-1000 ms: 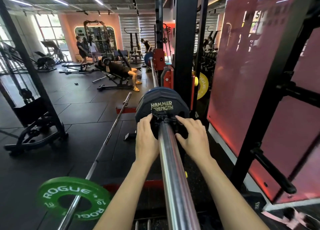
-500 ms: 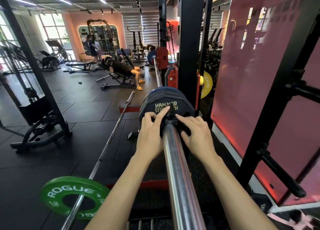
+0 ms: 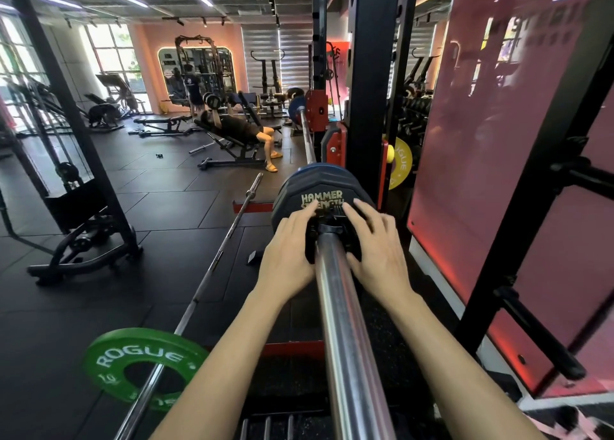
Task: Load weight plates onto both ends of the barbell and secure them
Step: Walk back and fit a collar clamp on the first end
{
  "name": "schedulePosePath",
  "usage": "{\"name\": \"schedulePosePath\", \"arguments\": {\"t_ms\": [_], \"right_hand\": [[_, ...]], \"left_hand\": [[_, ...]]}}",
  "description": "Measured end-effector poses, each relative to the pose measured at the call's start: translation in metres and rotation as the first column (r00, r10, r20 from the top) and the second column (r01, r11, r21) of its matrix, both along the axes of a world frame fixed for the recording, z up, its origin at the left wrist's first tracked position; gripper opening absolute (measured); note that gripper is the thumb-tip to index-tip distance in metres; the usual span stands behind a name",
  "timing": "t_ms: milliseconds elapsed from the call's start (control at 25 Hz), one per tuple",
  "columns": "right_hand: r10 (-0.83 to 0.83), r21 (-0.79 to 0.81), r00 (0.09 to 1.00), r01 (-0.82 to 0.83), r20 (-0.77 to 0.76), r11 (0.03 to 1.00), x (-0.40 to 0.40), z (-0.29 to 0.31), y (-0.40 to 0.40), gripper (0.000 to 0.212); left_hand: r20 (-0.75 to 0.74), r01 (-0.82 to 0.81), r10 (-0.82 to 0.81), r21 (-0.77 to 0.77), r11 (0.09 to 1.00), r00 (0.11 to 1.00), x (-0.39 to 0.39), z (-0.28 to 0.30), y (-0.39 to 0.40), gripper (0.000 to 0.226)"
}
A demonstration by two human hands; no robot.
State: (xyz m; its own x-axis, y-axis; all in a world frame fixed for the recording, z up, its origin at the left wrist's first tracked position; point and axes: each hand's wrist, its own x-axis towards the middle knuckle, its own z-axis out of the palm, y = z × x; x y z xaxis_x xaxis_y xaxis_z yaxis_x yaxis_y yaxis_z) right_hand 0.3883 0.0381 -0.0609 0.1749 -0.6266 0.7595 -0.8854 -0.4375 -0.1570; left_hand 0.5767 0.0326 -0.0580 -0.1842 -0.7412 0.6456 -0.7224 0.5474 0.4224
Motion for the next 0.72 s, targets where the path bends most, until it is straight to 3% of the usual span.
{"name": "schedulePosePath", "arguments": {"t_ms": [240, 520, 720], "right_hand": [[0.089, -0.011, 0.995, -0.090, -0.051, 0.996, -0.001, -0.007, -0.008, 0.101], [0.075, -0.148, 0.991, -0.091, -0.111, 0.985, 0.000, -0.002, -0.015, 0.071], [0.078, -0.183, 0.995, -0.089, -0.064, 0.979, 0.003, -0.007, -0.015, 0.069]], "left_hand": [[0.152, -0.059, 0.069, -0.069, 0.996, 0.986, 0.015, -0.006, -0.001, 0.098], [0.035, -0.111, 0.118, -0.170, 0.979, 0.992, 0.017, -0.008, -0.006, 0.090], [0.065, -0.098, 0.117, -0.243, 0.965, 0.991, 0.017, -0.002, -0.012, 0.091]]}}
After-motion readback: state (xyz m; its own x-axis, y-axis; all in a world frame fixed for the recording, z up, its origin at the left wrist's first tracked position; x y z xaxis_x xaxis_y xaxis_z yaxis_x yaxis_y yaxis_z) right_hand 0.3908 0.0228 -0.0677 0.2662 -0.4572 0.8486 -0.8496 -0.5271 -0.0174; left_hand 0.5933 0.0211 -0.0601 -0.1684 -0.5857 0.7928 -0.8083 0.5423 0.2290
